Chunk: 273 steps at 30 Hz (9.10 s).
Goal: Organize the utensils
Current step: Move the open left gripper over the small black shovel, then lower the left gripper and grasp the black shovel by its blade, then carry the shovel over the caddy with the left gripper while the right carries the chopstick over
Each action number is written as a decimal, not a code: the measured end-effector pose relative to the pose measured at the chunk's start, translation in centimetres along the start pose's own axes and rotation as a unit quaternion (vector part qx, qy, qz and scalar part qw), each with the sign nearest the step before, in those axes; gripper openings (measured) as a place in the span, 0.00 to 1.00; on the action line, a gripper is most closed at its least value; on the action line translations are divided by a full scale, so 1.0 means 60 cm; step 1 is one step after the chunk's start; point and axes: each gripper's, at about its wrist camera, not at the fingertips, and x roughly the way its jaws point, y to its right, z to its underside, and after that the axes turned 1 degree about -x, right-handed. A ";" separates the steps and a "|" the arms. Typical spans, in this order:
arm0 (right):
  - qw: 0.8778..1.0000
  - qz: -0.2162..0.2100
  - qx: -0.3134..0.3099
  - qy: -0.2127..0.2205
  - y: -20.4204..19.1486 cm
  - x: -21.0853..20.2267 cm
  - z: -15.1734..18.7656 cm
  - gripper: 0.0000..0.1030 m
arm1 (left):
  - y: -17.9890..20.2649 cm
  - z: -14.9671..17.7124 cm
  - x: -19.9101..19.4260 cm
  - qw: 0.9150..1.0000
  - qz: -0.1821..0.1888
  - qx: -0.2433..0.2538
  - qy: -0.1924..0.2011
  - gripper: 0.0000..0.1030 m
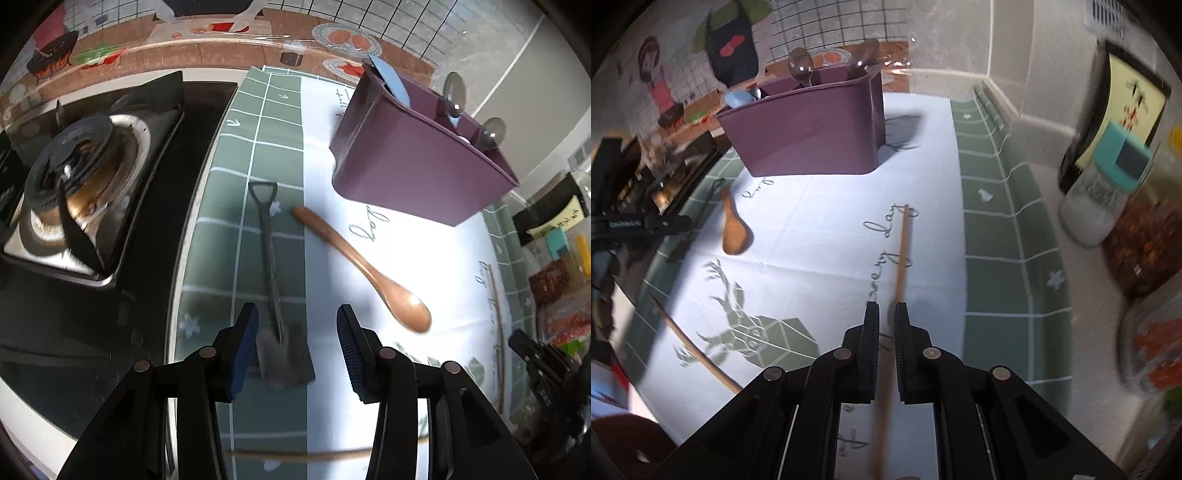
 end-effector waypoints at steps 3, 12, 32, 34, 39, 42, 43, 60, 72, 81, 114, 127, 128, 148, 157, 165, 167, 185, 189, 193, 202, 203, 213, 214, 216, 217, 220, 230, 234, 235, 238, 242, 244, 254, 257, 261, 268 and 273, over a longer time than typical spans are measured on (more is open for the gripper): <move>1.000 0.011 -0.004 0.002 0.006 -0.001 0.004 0.11 | 0.001 0.033 -0.023 1.000 0.003 0.002 0.024 0.44; 1.000 0.010 0.011 0.000 0.015 -0.001 -0.004 0.11 | 0.044 0.098 -0.027 0.991 -0.065 0.059 0.105 0.66; 1.000 0.019 0.018 -0.001 0.009 0.003 -0.010 0.11 | 0.034 0.089 0.009 0.988 -0.112 0.029 0.097 0.39; 1.000 0.020 0.020 -0.001 0.009 0.004 -0.010 0.11 | 0.035 0.087 0.010 0.988 -0.111 0.033 0.098 0.32; 0.999 -0.008 0.035 -0.001 0.017 0.008 -0.019 0.12 | 0.034 0.079 -0.030 0.985 -0.103 0.036 0.135 0.32; 0.999 -0.015 0.043 -0.010 0.022 0.023 -0.028 0.14 | 0.039 0.067 -0.073 0.981 -0.091 0.045 0.166 0.32; 0.999 -0.014 0.044 -0.013 0.022 0.029 -0.033 0.14 | 0.040 0.063 -0.085 0.980 -0.087 0.046 0.172 0.32; 1.000 -0.024 0.011 -0.017 -0.013 0.061 -0.060 0.05 | 0.078 0.031 -0.171 0.980 -0.057 0.065 0.180 0.13; 0.999 -0.031 0.019 0.036 0.001 -0.006 -0.071 0.05 | 0.004 0.030 -0.127 0.990 -0.047 -0.012 0.136 0.11; 0.999 -0.035 0.027 0.022 0.003 0.001 -0.056 0.05 | -0.005 0.051 -0.055 0.998 0.016 0.051 0.044 0.40; 0.998 -0.036 0.041 0.015 0.007 -0.006 -0.038 0.05 | -0.035 0.136 -0.040 0.989 -0.089 0.047 0.109 0.33; 0.998 -0.051 0.045 -0.001 0.006 0.015 -0.036 0.07 | 0.002 0.062 -0.163 0.975 -0.084 0.048 0.199 0.32; 0.998 -0.052 0.041 -0.004 0.004 0.019 -0.037 0.08 | 0.004 0.057 -0.163 0.975 -0.083 0.048 0.200 0.32; 0.998 -0.058 0.029 0.024 -0.008 0.004 -0.078 0.05 | 0.026 0.031 -0.199 0.981 -0.043 0.046 0.185 0.31; 0.992 -0.080 0.036 0.087 -0.008 -0.070 -0.115 0.05 | 0.056 0.019 -0.222 0.980 -0.033 0.066 0.186 0.09; 0.993 -0.081 0.035 0.073 -0.005 -0.057 -0.106 0.05 | 0.042 0.018 -0.183 0.986 -0.015 0.062 0.155 0.06; 0.994 -0.082 0.038 0.068 -0.004 -0.053 -0.103 0.05 | 0.043 0.011 -0.155 0.989 0.009 0.072 0.131 0.07; 0.996 -0.055 0.048 0.042 -0.001 -0.034 -0.082 0.05 | 0.037 -0.099 0.086 0.992 -0.098 0.055 0.061 0.50; 0.996 -0.052 0.059 0.037 0.010 -0.028 -0.079 0.05 | 0.040 -0.109 0.098 0.991 -0.102 0.069 0.052 0.49; 0.996 -0.051 0.064 0.036 0.016 -0.023 -0.079 0.05 | 0.037 -0.115 0.100 0.992 -0.099 0.065 0.040 0.49; 0.995 -0.056 0.062 0.055 0.012 -0.034 -0.090 0.05 | 0.021 -0.110 0.091 0.994 -0.082 0.048 0.056 0.32; 0.995 -0.057 0.059 0.059 0.010 -0.037 -0.091 0.05 | 0.016 -0.102 0.084 0.995 -0.067 0.040 0.061 0.32; 0.999 -0.030 0.023 0.006 0.013 0.004 -0.062 0.12 | 0.046 -0.019 -0.041 0.990 -0.014 0.052 0.131 0.32; 0.999 -0.031 0.023 -0.001 0.015 0.013 -0.059 0.12 | 0.048 -0.014 -0.053 0.989 -0.008 0.053 0.136 0.32; 0.999 -0.033 0.024 -0.017 0.014 0.032 -0.055 0.12 | 0.056 -0.005 -0.074 0.988 0.007 0.054 0.143 0.32; 0.999 -0.033 0.025 -0.022 0.013 0.039 -0.054 0.12 | 0.060 -0.002 -0.084 0.988 0.014 0.054 0.146 0.32; 0.998 -0.041 0.030 -0.034 0.007 0.059 -0.054 0.12 | 0.072 0.005 -0.104 0.987 0.027 0.056 0.150 0.32; 1.000 -0.013 -0.004 -0.026 -0.017 0.072 -0.068 0.05 | 0.094 0.015 -0.129 0.984 0.038 0.069 0.160 0.32; 0.999 -0.036 0.014 0.015 -0.012 0.024 -0.074 0.05 | 0.098 0.016 -0.144 0.982 0.045 0.070 0.167 0.32; 0.999 -0.041 0.019 0.025 -0.011 0.012 -0.076 0.05 | 0.100 0.016 -0.148 0.982 0.048 0.071 0.169 0.31; 0.996 -0.060 0.035 0.056 -0.003 -0.031 -0.086 0.05 | 0.109 0.015 -0.162 0.980 0.055 0.075 0.178 0.31; 0.992 -0.069 0.052 0.091 0.001 -0.073 -0.109 0.05 | 0.122 0.009 -0.178 0.976 0.062 0.084 0.192 0.31; 0.990 -0.072 0.058 0.105 0.003 -0.086 -0.118 0.05 | 0.126 0.004 -0.183 0.975 0.065 0.086 0.196 0.31; 0.961 -0.091 0.060 0.253 0.002 -0.244 -0.243 0.05 | 0.184 -0.094 -0.344 0.937 0.117 0.119 0.308 0.31; 0.941 -0.082 0.047 0.324 -0.009 -0.316 -0.305 0.05 | 0.204 -0.147 -0.394 0.919 0.130 0.128 0.349 0.31; 0.933 -0.058 0.026 0.354 -0.028 -0.336 -0.366 0.05 | 0.209 -0.209 -0.380 0.918 0.129 0.123 0.353 0.31; 0.948 -0.040 0.009 0.315 -0.040 -0.244 -0.405 0.05 | 0.197 -0.255 -0.282 0.938 0.130 0.105 0.304 0.31; 0.959 -0.040 0.005 0.280 -0.037 -0.162 -0.406 0.05 | 0.185 -0.272 -0.208 0.953 0.115 0.088 0.266 0.31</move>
